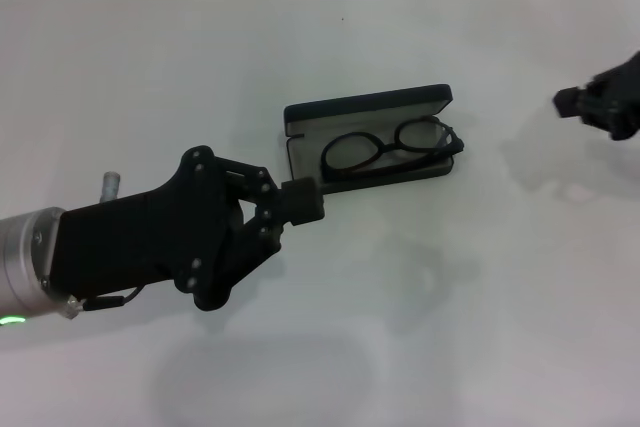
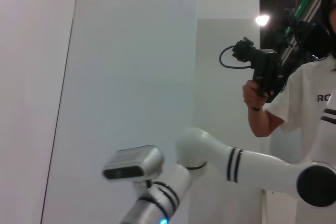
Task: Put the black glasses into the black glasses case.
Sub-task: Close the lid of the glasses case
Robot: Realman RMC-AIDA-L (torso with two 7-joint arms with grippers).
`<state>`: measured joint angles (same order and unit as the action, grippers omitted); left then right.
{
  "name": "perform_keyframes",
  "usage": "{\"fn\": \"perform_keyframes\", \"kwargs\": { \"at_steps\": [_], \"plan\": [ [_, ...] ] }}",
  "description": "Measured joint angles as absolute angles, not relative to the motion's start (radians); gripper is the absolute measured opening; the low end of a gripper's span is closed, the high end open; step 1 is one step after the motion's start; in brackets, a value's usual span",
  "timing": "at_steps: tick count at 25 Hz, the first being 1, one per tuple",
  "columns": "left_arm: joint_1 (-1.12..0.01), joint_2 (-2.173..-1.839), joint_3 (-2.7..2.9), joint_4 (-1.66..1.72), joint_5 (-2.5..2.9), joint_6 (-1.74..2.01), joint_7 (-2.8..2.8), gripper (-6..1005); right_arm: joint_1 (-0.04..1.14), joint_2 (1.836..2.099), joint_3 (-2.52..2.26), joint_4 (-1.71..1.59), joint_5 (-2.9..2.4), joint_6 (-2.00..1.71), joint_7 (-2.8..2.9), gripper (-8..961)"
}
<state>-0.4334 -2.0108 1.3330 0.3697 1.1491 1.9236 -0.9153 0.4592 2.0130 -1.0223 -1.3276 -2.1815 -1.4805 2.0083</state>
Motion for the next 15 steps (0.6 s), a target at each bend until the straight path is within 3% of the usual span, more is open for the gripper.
{"fn": "perform_keyframes", "kwargs": {
  "at_steps": [8,15],
  "plan": [
    [-0.434,-2.012,1.333,0.370,1.149,1.924,-0.921,37,0.650,2.016,-1.026,-1.152,-2.331,-1.461,2.054,3],
    [-0.434,-2.024,1.334,0.370,1.149,1.926,-0.921,37,0.725,2.017,-1.138,-1.156,-2.457,-1.479,2.190,6]
  ]
}}
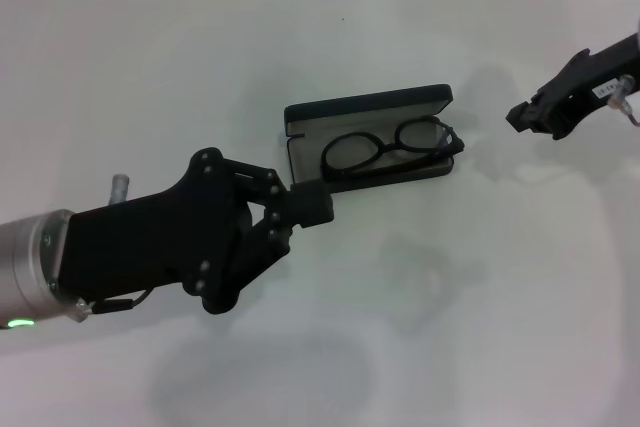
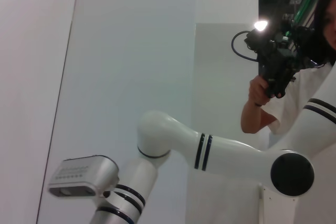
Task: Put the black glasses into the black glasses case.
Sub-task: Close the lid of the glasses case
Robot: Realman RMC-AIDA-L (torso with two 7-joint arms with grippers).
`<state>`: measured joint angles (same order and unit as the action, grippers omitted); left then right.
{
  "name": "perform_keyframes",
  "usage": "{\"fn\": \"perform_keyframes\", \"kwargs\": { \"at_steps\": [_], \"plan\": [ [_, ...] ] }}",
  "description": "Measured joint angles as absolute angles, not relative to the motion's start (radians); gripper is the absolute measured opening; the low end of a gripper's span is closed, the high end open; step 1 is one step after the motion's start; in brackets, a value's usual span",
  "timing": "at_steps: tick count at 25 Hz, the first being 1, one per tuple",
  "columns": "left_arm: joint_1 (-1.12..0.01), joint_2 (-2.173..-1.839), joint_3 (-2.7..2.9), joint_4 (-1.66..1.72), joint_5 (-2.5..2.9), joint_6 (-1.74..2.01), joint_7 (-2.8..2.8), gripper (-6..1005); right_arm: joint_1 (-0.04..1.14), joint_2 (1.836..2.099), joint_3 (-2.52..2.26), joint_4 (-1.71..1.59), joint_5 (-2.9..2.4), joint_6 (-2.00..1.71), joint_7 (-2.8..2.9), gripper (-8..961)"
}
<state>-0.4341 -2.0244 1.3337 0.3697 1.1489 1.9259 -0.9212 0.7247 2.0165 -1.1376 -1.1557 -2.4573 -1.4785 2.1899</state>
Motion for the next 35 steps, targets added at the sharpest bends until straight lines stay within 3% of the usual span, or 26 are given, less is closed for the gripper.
{"fn": "perform_keyframes", "kwargs": {
  "at_steps": [35],
  "plan": [
    [-0.428,-2.051,1.341,0.370,1.163,1.926,-0.922,36,0.841,2.021,-1.232,-0.908,-2.512,-1.329,2.157,17]
  ]
}}
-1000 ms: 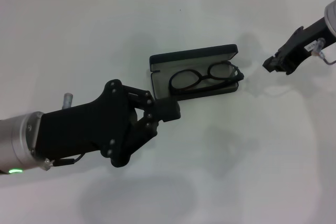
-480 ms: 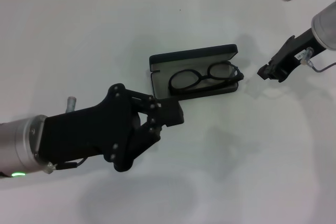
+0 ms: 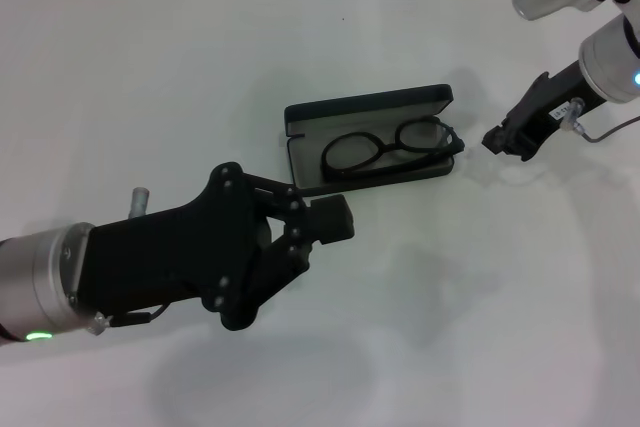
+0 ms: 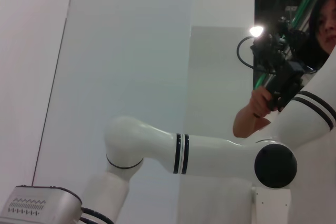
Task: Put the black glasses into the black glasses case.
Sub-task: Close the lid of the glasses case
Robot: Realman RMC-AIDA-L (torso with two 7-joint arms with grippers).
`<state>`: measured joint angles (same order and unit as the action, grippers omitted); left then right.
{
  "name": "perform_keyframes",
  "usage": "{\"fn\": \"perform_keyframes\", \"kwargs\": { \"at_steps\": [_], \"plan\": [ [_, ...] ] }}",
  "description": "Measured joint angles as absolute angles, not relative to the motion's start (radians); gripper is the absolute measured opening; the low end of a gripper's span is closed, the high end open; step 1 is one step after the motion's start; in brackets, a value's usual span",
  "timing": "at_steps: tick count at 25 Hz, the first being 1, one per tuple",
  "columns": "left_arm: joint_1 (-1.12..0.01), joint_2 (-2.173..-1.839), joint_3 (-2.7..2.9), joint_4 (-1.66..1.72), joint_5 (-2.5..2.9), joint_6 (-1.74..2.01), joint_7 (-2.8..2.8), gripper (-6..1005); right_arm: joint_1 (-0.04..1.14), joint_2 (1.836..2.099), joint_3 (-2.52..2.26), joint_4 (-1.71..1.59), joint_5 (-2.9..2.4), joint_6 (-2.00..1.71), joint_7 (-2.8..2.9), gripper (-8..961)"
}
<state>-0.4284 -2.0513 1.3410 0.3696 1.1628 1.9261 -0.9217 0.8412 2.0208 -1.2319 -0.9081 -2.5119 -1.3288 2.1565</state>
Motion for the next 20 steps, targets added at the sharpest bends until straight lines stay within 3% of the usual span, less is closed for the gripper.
{"fn": "perform_keyframes", "kwargs": {
  "at_steps": [20],
  "plan": [
    [-0.425,-2.056,1.336,0.369,1.163,1.926,-0.922,37,0.850,2.025,-1.268,-0.870,-2.462,-1.269,2.087,24]
  ]
}}
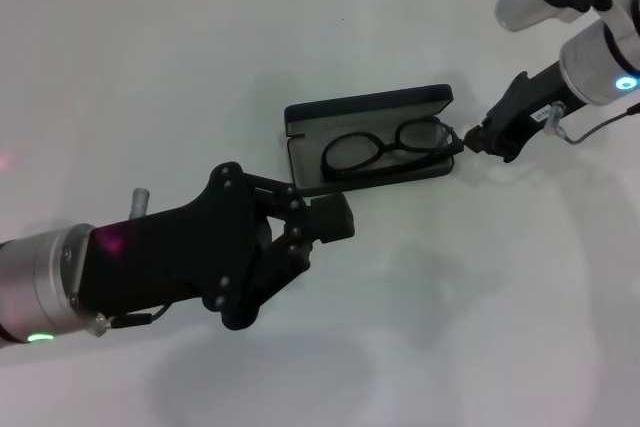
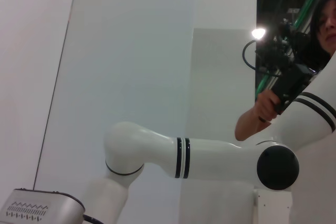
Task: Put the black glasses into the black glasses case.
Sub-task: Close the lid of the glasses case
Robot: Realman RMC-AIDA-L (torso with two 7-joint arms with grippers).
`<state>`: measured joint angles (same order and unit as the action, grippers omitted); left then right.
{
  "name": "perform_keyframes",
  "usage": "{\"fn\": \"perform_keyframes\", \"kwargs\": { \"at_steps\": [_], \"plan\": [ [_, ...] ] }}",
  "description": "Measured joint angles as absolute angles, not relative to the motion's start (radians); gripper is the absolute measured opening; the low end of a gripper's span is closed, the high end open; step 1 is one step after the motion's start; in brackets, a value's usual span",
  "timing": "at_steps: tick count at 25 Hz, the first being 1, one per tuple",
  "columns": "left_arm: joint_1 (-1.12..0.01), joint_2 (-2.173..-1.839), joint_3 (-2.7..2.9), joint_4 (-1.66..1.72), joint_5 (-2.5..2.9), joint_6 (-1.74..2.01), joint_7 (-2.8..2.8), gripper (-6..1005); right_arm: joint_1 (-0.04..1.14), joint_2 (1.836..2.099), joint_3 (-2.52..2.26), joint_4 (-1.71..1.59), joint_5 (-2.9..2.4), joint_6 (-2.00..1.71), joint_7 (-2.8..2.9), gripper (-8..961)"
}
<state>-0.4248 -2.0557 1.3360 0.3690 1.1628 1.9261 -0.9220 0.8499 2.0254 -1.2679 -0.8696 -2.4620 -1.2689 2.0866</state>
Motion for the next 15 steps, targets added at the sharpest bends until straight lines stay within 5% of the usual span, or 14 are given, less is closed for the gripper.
{"fn": "perform_keyframes", "kwargs": {
  "at_steps": [15],
  "plan": [
    [-0.426,-2.056,1.336,0.356,1.160,1.925,-0.919,37,0.848,2.026,-1.315,-0.868,-2.428,-1.237,2.058,29]
  ]
}}
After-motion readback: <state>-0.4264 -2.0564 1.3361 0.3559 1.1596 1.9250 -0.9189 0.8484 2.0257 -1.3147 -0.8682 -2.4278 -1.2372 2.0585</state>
